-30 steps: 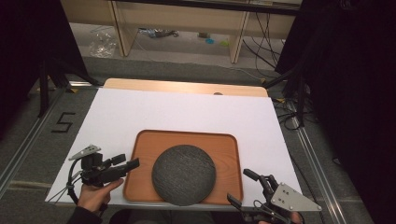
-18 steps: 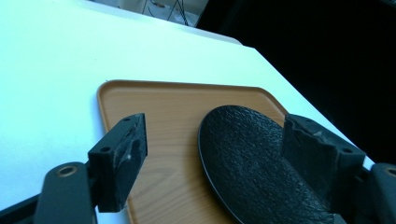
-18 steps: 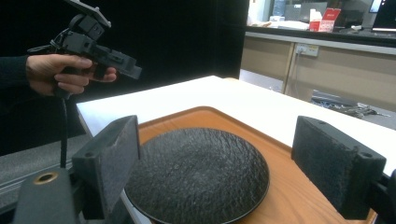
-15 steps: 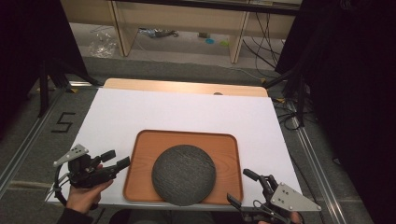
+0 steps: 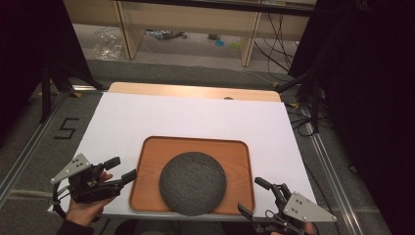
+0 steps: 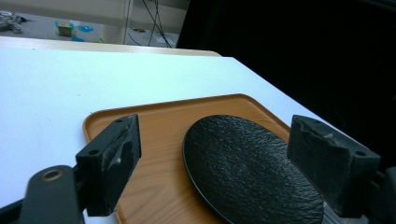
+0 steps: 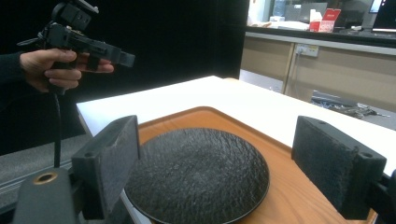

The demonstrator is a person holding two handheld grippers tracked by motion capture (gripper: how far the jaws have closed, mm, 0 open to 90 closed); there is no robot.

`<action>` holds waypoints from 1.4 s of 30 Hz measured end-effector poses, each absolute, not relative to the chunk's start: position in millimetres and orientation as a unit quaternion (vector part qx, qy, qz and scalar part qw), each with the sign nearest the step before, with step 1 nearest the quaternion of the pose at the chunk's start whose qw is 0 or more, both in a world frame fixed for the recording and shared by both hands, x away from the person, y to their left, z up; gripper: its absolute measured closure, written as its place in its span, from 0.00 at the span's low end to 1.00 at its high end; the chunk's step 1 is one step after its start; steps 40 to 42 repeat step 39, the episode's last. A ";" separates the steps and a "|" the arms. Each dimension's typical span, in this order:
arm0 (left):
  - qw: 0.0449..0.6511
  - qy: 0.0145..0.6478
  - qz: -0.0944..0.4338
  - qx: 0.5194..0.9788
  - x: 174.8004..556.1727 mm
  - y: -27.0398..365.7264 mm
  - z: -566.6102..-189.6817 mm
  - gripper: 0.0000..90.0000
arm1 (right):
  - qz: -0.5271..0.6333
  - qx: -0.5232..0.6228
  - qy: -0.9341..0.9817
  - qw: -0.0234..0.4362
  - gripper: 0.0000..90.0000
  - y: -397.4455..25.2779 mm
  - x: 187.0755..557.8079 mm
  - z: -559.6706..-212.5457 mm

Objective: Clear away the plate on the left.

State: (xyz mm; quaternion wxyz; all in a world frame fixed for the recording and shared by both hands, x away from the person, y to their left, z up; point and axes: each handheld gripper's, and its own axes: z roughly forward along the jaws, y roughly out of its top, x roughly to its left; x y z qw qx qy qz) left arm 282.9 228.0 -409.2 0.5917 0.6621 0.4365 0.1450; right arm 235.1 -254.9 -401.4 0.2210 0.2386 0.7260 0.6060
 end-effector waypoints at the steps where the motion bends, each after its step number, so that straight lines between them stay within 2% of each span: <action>1: 0.593 0.431 0.146 0.664 282.0 228.1 -409.0 0.19 | 0.606 0.239 0.726 0.219 0.18 -254.9 235.0 -401.4; 15: 0.585 0.390 0.181 0.688 262.9 215.9 -404.8 0.18 | 0.607 0.241 0.727 0.212 0.18 -254.0 234.5 -401.5; 42: 0.586 0.388 0.194 0.685 253.0 213.5 -403.7 0.18 | 0.611 0.242 0.720 0.224 0.18 -254.0 234.2 -401.0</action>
